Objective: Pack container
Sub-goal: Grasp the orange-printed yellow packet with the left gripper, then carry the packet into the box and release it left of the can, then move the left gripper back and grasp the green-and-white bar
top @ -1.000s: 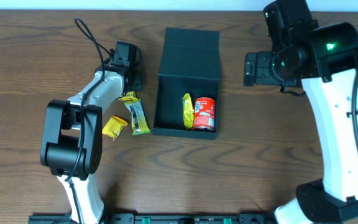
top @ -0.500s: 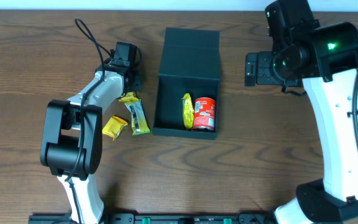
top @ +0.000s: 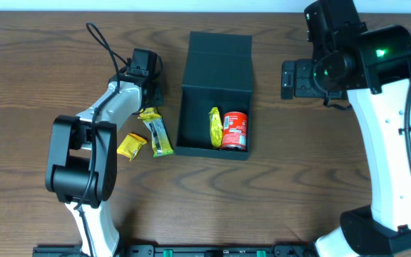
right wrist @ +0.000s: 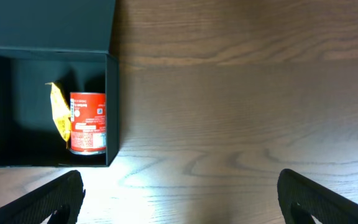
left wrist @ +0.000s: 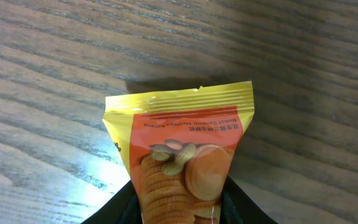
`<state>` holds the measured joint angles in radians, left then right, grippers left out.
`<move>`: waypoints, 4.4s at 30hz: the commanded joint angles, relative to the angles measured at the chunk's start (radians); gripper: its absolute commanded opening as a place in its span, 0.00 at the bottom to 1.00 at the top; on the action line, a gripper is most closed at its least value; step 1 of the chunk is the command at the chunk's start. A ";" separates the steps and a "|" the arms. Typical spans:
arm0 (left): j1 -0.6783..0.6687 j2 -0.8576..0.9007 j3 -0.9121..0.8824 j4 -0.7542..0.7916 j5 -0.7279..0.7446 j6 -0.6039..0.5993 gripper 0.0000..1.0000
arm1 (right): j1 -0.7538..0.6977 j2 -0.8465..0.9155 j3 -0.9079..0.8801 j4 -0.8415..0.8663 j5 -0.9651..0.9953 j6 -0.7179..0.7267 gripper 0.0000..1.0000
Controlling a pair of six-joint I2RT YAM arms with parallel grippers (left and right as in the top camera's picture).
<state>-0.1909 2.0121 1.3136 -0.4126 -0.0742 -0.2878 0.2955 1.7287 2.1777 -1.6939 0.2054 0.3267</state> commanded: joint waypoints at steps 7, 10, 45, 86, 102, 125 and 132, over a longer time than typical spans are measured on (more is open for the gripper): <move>-0.023 -0.152 0.007 -0.037 0.016 0.038 0.33 | -0.008 -0.016 0.013 0.016 0.008 -0.027 0.99; -0.047 -0.193 0.007 -0.058 0.015 0.049 0.33 | -0.010 -0.016 0.013 0.023 0.009 -0.035 0.99; -0.381 -0.267 0.005 -0.182 0.016 -0.119 0.31 | -0.070 -0.016 0.013 0.034 -0.004 -0.040 0.99; -0.431 -0.218 0.149 -0.208 -0.123 -0.119 0.41 | -0.070 -0.016 0.013 0.002 -0.008 -0.062 0.99; -0.377 -0.511 0.067 -0.794 -0.286 -0.615 0.88 | -0.069 -0.022 0.013 -0.004 -0.068 -0.063 0.99; -0.177 -0.507 -0.414 -0.180 -0.022 -0.429 0.96 | -0.070 -0.023 0.013 -0.004 -0.082 -0.100 0.99; -0.163 -0.478 -0.415 -0.121 0.023 -0.410 0.97 | -0.070 -0.023 0.013 -0.004 -0.083 -0.100 0.99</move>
<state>-0.3550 1.5047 0.9016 -0.5446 -0.0822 -0.7238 0.2333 1.7279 2.1777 -1.6955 0.1261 0.2436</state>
